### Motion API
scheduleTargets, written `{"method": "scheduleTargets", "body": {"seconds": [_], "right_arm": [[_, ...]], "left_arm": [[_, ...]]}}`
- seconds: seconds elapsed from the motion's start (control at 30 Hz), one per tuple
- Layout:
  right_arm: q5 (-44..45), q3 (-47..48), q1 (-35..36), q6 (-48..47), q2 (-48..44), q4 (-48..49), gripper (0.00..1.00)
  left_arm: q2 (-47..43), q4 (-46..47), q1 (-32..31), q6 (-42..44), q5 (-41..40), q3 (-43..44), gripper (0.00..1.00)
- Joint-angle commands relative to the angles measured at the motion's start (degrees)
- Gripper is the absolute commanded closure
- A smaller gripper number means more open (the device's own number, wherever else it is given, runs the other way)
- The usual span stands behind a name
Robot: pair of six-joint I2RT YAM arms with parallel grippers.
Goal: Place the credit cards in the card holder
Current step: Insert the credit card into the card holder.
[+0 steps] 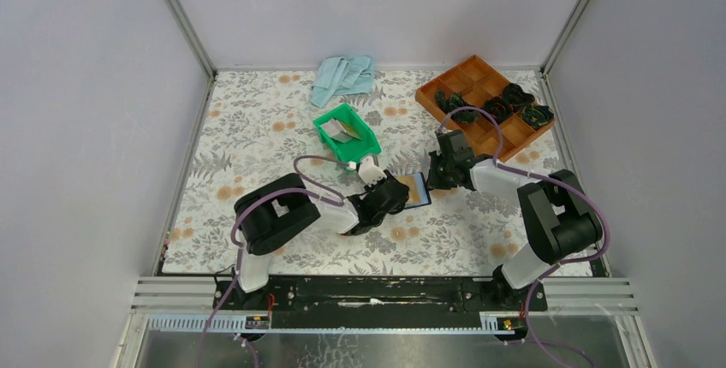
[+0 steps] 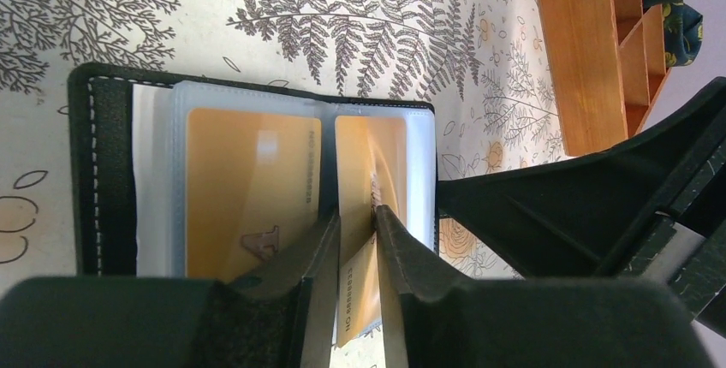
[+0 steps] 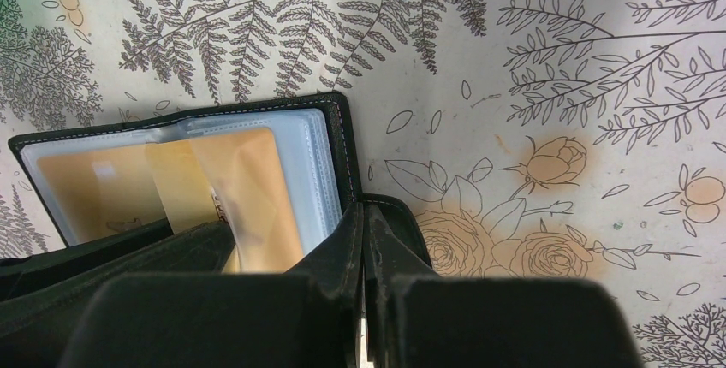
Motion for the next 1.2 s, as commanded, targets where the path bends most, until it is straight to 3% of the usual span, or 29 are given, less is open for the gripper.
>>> {"method": "scheduleTargets", "body": {"seconds": [0.0, 0.57, 0.87, 1.17], "right_arm": [[1.76, 1.44, 0.04, -0.91, 0.74, -0.14, 1.00], [1.85, 1.13, 0.02, -0.92, 1.06, 0.19, 1.00], [1.76, 1.30, 0.02, -1.01, 1.18, 0.27, 1.00], [1.66, 1.35, 0.00, -1.03, 1.27, 0.14, 1.00]], "left_arm": [[3.13, -14.33, -0.76, 3.06, 2.64, -1.92, 0.70], [-4.24, -15.25, -1.05, 1.80, -1.01, -7.20, 0.73], [-4.61, -15.63, -1.33, 1.90, -1.54, -7.39, 0.61], [-5.80, -16.04, -1.41, 2.46, -1.76, -7.22, 0.57]]}}
